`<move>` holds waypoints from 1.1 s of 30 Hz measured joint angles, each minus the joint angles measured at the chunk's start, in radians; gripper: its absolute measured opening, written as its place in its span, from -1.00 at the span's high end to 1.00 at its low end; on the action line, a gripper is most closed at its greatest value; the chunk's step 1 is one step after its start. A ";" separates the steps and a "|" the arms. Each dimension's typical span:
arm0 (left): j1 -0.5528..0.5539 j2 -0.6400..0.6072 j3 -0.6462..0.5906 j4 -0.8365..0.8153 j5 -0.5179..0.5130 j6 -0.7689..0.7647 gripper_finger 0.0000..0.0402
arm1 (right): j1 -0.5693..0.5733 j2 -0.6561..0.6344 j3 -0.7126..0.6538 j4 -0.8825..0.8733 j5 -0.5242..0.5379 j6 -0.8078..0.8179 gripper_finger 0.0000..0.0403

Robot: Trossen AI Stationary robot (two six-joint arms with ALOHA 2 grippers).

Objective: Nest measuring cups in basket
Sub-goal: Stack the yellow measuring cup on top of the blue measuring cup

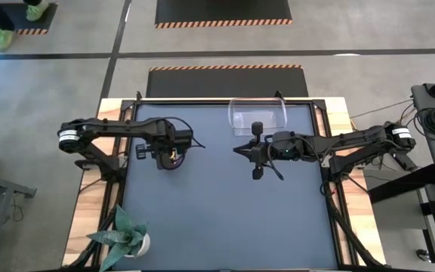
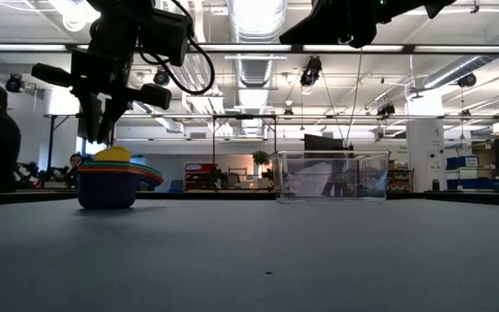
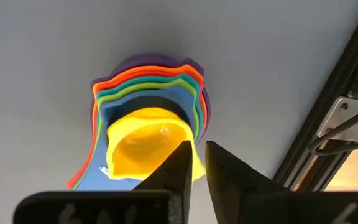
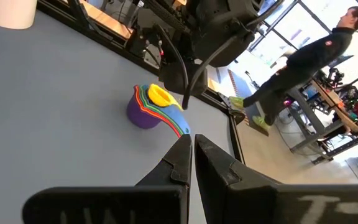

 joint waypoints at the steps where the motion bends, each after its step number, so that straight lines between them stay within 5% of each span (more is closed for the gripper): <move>1: 0.000 0.000 0.000 0.000 0.000 0.000 0.86 | 0.000 0.000 0.000 0.000 0.000 0.000 0.96; 15: -0.002 0.000 0.008 -0.059 -0.094 -0.147 0.84 | 0.000 0.000 0.000 0.000 0.000 0.005 0.96; 25: 0.004 -0.002 0.000 -0.071 -0.094 -0.687 1.00 | 0.000 0.000 0.000 -0.001 0.000 0.011 0.96; 33: 0.003 -0.004 -0.132 -0.064 -0.098 -0.663 1.00 | 0.000 0.000 0.000 -0.010 0.000 0.008 0.96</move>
